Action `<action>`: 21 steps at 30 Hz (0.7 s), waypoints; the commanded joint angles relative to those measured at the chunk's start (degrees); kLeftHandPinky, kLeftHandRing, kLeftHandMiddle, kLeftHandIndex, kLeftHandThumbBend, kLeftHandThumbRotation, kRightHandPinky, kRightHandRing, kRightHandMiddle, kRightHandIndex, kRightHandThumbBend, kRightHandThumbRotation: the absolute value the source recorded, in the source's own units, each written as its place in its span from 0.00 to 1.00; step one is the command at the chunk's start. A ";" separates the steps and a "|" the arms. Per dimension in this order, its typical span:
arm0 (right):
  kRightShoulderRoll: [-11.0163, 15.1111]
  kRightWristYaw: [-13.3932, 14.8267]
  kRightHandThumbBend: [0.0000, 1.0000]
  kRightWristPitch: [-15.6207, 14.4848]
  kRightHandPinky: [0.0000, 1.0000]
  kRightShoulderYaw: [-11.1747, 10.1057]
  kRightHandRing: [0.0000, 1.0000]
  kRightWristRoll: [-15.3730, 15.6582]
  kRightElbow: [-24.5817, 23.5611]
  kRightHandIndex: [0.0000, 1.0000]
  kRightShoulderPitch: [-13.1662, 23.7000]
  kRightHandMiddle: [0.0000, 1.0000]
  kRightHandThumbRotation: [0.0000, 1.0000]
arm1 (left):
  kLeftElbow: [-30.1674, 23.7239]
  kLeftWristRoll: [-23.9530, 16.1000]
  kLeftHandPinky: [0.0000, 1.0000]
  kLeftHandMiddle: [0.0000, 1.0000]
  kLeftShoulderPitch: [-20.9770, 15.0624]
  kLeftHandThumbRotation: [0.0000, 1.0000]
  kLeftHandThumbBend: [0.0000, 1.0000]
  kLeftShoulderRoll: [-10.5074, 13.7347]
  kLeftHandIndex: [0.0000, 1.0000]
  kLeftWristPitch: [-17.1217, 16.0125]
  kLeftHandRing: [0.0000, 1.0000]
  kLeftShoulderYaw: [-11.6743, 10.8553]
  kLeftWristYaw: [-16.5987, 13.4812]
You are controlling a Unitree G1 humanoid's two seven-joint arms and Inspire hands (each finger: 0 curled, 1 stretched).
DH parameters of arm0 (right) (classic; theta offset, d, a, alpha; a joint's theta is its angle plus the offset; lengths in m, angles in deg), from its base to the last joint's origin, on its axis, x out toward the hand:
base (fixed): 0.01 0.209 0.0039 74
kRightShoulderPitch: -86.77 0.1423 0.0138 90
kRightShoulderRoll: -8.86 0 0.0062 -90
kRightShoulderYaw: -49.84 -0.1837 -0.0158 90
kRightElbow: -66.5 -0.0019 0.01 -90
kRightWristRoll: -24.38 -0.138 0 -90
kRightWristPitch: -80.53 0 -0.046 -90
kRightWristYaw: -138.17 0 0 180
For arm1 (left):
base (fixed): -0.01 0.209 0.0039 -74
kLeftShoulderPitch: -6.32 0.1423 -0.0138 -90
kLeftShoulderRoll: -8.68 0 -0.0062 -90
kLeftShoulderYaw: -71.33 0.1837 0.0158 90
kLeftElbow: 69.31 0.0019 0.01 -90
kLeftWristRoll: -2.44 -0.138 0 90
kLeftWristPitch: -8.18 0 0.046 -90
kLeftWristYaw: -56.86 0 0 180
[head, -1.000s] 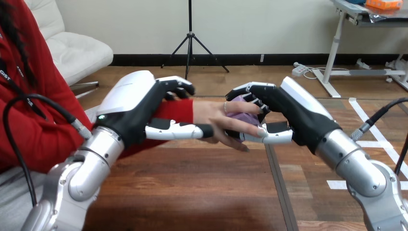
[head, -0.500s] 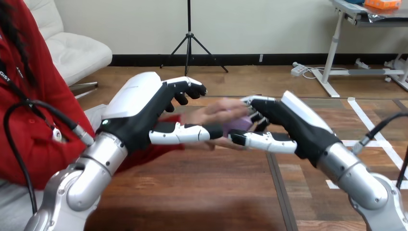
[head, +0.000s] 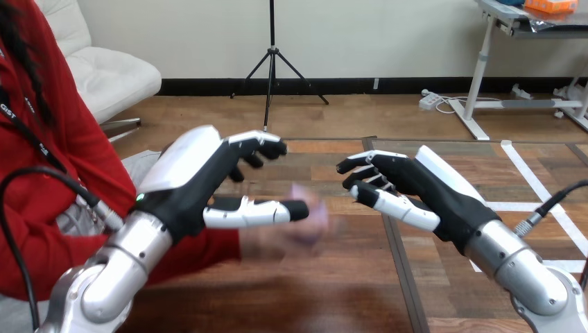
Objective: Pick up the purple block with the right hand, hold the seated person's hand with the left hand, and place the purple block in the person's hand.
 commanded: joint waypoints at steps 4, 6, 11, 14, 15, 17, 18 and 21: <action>0.69 1.31 0.95 2.73 0.56 -2.77 0.68 -1.67 0.26 0.76 0.41 0.72 1.00 | -1.15 2.37 0.63 0.78 0.83 0.81 1.00 1.19 0.78 -2.04 0.76 -1.97 0.74; 0.72 1.38 0.94 2.95 0.56 -2.93 0.68 -1.67 0.36 0.76 0.15 0.72 1.00 | -1.12 2.60 0.63 0.79 1.25 0.82 1.00 1.19 0.78 -2.19 0.76 -2.03 0.68; 0.61 1.52 0.94 3.33 0.56 -3.64 0.68 -2.14 0.63 0.76 -0.82 0.72 1.00 | -0.34 2.85 0.64 0.79 2.56 0.86 1.00 1.05 0.78 -3.52 0.76 -2.07 -0.47; 0.42 1.61 0.94 3.18 0.56 -4.14 0.69 -2.56 0.45 0.76 -1.58 0.72 1.00 | 0.19 2.63 0.64 0.79 3.39 0.89 1.00 0.80 0.78 -4.37 0.76 -2.14 -1.30; 0.37 1.63 0.94 3.16 0.56 -4.24 0.69 -2.66 0.41 0.76 -1.73 0.73 1.00 | 0.31 2.58 0.63 0.79 3.56 0.91 0.99 0.74 0.78 -4.55 0.75 -2.17 -1.46; 0.30 1.76 0.94 3.22 0.56 -4.59 0.69 -2.98 0.10 0.76 -2.40 0.72 1.00 | 0.85 2.31 0.63 0.78 4.17 0.94 0.99 0.42 0.78 -5.03 0.75 -2.21 -2.34; 0.28 1.80 0.93 3.27 0.56 -4.68 0.69 -3.06 -0.01 0.76 -2.63 0.72 1.00 | 0.98 2.23 0.63 0.78 4.37 0.95 0.98 0.33 0.78 -5.20 0.75 -2.21 -2.61; -0.10 2.29 0.92 3.33 0.55 -5.31 0.68 -3.69 -0.42 0.76 -3.78 0.72 1.00 | 1.74 2.21 0.63 0.78 5.29 0.98 0.98 -0.30 0.78 -5.97 0.74 -2.29 -4.01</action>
